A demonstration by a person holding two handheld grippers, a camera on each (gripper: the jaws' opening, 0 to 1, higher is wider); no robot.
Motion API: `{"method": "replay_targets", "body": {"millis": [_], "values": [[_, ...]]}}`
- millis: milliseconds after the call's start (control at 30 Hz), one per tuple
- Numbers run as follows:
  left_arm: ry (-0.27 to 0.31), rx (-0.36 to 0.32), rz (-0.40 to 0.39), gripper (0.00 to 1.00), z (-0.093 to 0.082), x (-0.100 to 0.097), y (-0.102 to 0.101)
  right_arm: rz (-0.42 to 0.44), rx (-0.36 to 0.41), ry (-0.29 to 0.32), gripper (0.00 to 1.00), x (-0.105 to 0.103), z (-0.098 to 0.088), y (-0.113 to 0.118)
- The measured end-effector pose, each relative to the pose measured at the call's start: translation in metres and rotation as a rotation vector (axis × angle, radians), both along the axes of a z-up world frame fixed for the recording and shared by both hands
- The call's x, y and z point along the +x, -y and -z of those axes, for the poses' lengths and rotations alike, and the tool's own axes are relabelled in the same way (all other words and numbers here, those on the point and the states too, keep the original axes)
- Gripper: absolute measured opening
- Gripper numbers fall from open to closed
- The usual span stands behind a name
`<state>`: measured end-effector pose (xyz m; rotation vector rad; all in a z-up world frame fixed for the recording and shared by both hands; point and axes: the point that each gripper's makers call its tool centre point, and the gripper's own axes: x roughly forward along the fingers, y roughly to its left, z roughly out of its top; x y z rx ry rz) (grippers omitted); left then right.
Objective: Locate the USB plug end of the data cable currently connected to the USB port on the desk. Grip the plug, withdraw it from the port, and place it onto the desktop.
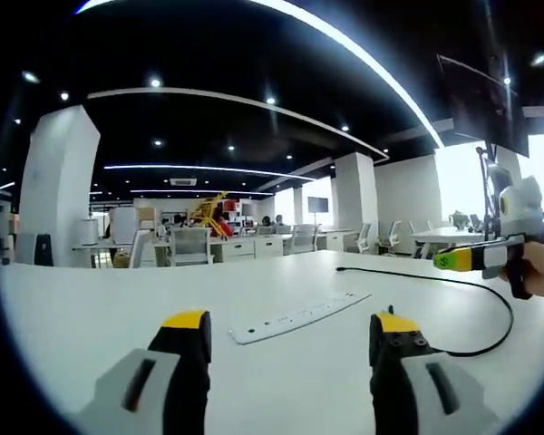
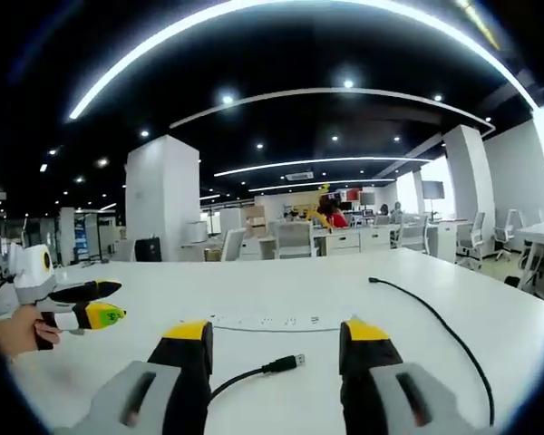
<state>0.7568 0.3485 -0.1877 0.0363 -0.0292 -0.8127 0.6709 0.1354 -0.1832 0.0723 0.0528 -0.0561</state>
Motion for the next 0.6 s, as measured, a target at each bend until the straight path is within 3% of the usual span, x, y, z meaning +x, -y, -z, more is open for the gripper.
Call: {"method": "replay_targets", "body": {"millis": [300,433,600], "values": [[0.0,0.015,-0.069,0.71,-0.004,-0.01,-0.022,0.048,-0.005,0.007,0.6,-0.025,-0.001,-0.002],[-0.004,0.017,-0.112,0.72,-0.007,-0.019,-0.047,0.079,-0.048,0.022,0.6,-0.046,-0.01,-0.005],[0.004,0.009,-0.17,0.73,-0.017,-0.034,-0.081,0.103,-0.048,0.035,0.62,-0.069,-0.018,-0.009]]}}
